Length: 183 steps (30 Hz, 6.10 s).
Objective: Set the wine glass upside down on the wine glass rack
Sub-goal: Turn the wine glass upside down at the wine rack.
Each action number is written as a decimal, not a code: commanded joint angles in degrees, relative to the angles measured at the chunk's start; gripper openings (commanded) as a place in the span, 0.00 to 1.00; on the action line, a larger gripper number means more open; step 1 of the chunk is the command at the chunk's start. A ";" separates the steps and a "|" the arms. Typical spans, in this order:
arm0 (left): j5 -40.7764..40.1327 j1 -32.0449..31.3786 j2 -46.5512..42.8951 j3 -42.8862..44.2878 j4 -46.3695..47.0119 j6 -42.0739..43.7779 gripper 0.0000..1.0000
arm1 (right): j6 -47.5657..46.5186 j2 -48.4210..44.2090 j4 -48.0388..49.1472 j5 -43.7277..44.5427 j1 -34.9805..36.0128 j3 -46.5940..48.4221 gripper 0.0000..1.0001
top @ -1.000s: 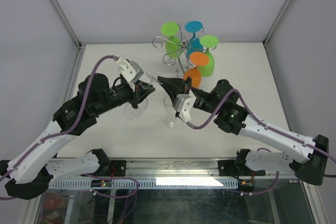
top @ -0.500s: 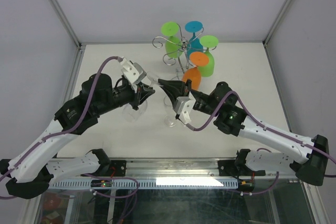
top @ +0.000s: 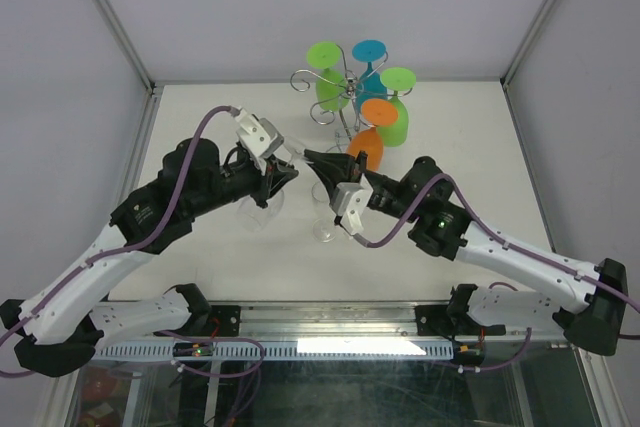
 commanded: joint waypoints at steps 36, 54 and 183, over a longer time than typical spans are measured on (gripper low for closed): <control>-20.78 -0.53 -6.47 2.42 7.06 -1.81 0.00 | 1.90 -3.62 7.77 0.16 0.02 7.28 0.00; -28.66 -0.58 -5.94 1.77 8.02 -5.80 0.00 | 1.90 -5.21 6.71 0.16 0.05 5.89 0.00; 37.38 29.39 32.52 -14.44 85.38 -6.94 0.00 | 26.81 -11.00 -13.27 21.24 0.02 -2.11 1.00</control>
